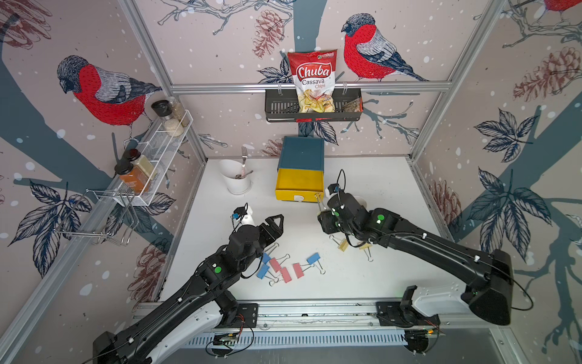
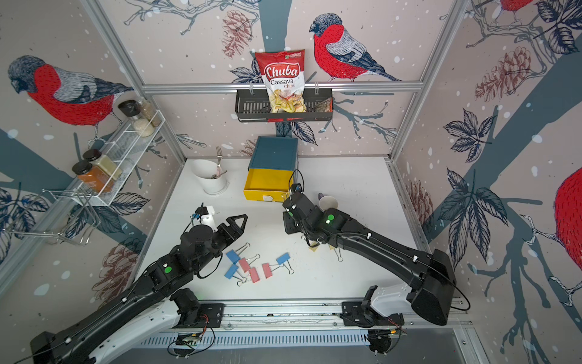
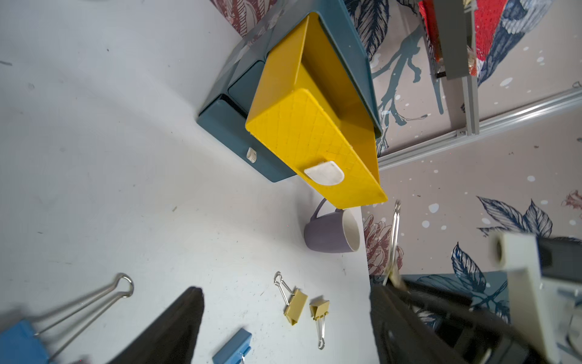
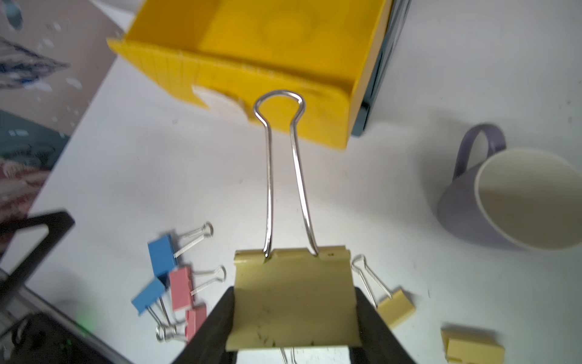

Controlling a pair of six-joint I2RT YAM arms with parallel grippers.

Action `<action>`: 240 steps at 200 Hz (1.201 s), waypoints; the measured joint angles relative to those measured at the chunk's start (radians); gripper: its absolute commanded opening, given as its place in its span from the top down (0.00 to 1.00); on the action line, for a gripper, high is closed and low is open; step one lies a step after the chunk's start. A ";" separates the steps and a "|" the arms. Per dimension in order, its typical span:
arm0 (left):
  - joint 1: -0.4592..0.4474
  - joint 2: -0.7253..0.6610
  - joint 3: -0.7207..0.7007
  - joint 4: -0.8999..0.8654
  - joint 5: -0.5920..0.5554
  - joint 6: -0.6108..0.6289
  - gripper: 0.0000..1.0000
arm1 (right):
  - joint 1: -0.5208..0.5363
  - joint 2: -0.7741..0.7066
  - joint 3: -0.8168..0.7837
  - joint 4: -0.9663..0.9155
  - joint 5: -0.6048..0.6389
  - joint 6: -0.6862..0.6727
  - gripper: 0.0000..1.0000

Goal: Put the binder clips in the drawer according to color
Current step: Place the binder clip in the drawer.

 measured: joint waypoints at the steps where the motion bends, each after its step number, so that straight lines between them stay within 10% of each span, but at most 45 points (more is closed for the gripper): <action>1: 0.000 -0.002 0.000 -0.001 0.001 0.003 0.14 | -0.005 0.008 0.014 0.000 0.001 -0.002 0.69; 65: -0.001 -0.110 0.030 -0.038 0.041 0.254 0.14 | -0.137 0.338 0.468 -0.064 0.004 -0.067 0.71; 122: -0.001 -0.067 0.000 -0.020 0.067 0.263 0.15 | -0.150 0.451 0.552 -0.143 -0.012 -0.076 0.68; 204: -0.002 0.029 -0.015 0.066 0.116 0.224 0.14 | -0.126 0.472 0.582 -0.153 -0.008 -0.075 0.17; 240: -0.002 0.046 -0.014 0.097 0.130 0.206 0.14 | -0.107 0.408 0.586 -0.149 0.019 -0.080 0.19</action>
